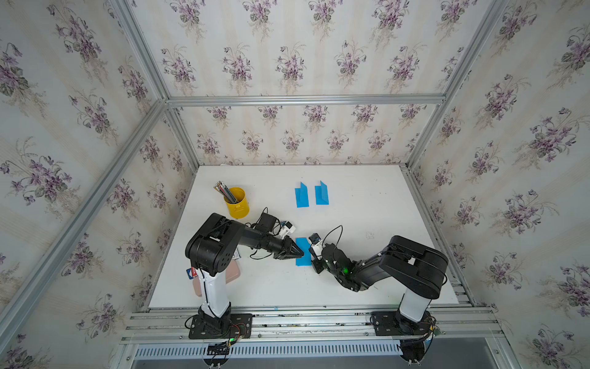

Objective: Fold the square paper along the opposite sides
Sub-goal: Smooth out the paper at the center of the board.

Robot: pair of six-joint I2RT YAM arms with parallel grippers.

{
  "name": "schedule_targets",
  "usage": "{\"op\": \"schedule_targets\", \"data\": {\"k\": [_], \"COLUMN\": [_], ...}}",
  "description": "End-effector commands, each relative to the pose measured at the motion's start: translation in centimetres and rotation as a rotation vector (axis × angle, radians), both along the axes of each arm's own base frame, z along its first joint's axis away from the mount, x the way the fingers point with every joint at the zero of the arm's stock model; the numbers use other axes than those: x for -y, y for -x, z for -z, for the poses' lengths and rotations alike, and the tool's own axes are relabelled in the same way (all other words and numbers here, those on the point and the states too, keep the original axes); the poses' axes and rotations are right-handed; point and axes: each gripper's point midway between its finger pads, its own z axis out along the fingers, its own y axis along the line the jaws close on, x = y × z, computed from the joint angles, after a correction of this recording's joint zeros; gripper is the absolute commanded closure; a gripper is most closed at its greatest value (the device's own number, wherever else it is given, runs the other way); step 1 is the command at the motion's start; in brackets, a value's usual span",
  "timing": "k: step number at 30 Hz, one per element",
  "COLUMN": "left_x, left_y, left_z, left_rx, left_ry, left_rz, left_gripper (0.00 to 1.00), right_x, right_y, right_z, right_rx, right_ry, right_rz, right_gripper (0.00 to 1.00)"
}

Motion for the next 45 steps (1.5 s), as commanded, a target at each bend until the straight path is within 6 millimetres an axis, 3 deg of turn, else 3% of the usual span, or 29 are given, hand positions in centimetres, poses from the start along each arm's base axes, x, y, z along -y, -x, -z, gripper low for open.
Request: {"op": "schedule_targets", "data": {"k": [1, 4, 8, 11, 17, 24, 30, 34, 37, 40, 45], "left_x": [-10.0, -10.2, -10.2, -10.2, -10.2, -10.2, -10.2, -10.3, -10.3, -10.3, -10.3], "left_y": [0.6, 0.7, 0.9, 1.0, 0.9, 1.0, 1.0, 1.1, 1.1, 1.1, 1.1], "left_z": [9.9, 9.9, 9.9, 10.1, 9.9, 10.0, 10.1, 10.1, 10.2, 10.3, 10.3], "left_rx": [0.004, 0.007, 0.006, 0.001, 0.005, 0.002, 0.0, 0.0, -0.001, -0.006, -0.004], "left_ry": [-0.73, -0.733, -0.731, -0.728, -0.73, -0.729, -0.727, -0.729, -0.728, -0.727, -0.726], "left_rz": [-0.166, -0.168, -0.168, -0.171, -0.173, -0.171, -0.172, -0.176, -0.176, -0.175, -0.177], "left_gripper": [0.75, 0.75, 0.75, 0.75, 0.75, 0.75, 0.75, 0.75, 0.75, 0.75, 0.75], "right_x": [2.7, 2.2, -0.1, -1.5, -2.4, -0.1, 1.7, 1.8, 0.7, -0.6, -1.8], "right_y": [0.2, -0.2, -1.2, -2.0, -3.3, -3.8, -4.2, -4.6, -4.8, -3.5, -0.6], "right_z": [2.9, 2.1, -1.8, -3.5, -1.8, 1.7, 2.8, 2.0, -1.1, -3.5, -2.7], "right_rx": [-0.046, -0.015, 0.074, 0.121, 0.105, 0.025, -0.008, 0.015, 0.062, 0.053, 0.008], "right_ry": [0.134, 0.133, 0.059, 0.006, 0.003, 0.055, 0.08, 0.082, 0.034, -0.061, -0.083], "right_rz": [0.055, 0.03, -0.021, -0.039, -0.022, 0.023, 0.06, 0.057, 0.018, -0.054, -0.101], "right_gripper": [1.0, 1.0, 1.0, 1.0, 1.0, 1.0, 1.0, 1.0, 1.0, 1.0, 1.0]}}
